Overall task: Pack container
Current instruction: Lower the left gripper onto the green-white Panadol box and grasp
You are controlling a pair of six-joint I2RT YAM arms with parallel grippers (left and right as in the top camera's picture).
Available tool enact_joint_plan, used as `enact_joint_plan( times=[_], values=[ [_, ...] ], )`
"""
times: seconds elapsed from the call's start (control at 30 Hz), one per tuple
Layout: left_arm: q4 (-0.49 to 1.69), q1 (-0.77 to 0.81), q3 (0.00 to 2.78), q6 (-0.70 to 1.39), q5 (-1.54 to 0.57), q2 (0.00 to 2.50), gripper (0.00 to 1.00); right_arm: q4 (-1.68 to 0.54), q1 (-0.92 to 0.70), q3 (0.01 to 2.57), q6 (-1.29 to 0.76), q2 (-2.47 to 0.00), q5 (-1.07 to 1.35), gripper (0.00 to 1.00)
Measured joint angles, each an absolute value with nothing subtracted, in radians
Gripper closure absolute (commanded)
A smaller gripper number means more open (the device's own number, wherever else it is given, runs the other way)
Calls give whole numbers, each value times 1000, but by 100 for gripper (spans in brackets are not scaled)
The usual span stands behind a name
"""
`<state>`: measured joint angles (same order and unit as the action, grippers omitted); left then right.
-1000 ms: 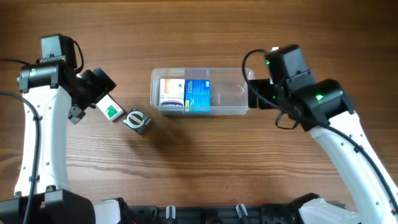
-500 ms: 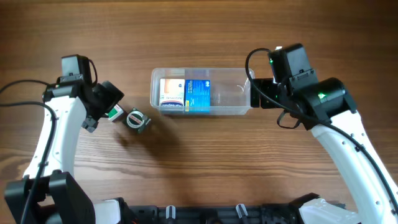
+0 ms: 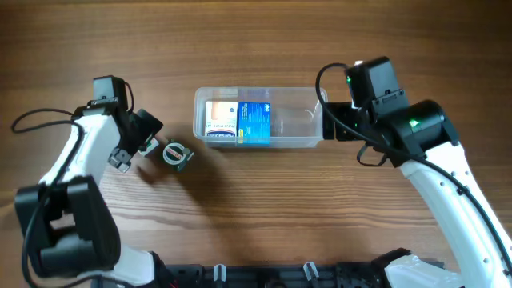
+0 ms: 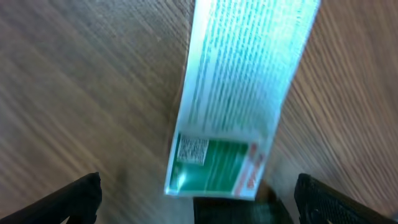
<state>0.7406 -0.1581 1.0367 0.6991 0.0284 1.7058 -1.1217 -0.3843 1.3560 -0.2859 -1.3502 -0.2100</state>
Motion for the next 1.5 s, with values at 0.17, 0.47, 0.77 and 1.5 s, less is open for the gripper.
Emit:
enact_joint_plan(
  times=[0.17,0.47,0.77,1.5],
  values=[
    [693,-158,1036,702,29,1750,2,-1149,-384,1356,-286,-1350,-210,0],
    [604,-158,1035,710,86,1765,7,-1163,-384,1354,-286,-1350,-210,0],
    [542,-158,1035,717,109,1769,22,-1163,-384,1354,-286,-1350,-210,0],
    [515,-157,1036,715,123,1824,55,-1143,-384,1354,-286,-1350,-210,0]
  ],
)
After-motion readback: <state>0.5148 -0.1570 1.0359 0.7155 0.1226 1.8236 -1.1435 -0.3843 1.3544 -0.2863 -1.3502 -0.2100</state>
